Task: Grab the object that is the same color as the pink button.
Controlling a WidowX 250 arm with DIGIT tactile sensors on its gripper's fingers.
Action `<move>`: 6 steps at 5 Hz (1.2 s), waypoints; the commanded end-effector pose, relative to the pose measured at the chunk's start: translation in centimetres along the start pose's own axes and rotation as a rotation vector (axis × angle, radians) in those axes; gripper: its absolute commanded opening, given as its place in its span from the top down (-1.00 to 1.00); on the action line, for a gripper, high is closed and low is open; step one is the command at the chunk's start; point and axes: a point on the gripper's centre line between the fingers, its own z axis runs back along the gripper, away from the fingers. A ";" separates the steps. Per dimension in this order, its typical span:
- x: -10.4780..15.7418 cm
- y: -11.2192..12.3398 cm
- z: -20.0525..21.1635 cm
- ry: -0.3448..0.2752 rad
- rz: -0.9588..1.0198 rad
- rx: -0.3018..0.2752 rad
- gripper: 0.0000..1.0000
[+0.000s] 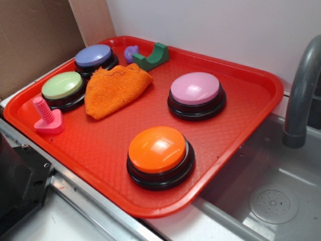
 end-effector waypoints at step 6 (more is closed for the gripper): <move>-0.4 8.7 -11.3 0.081 0.524 0.039 -1.00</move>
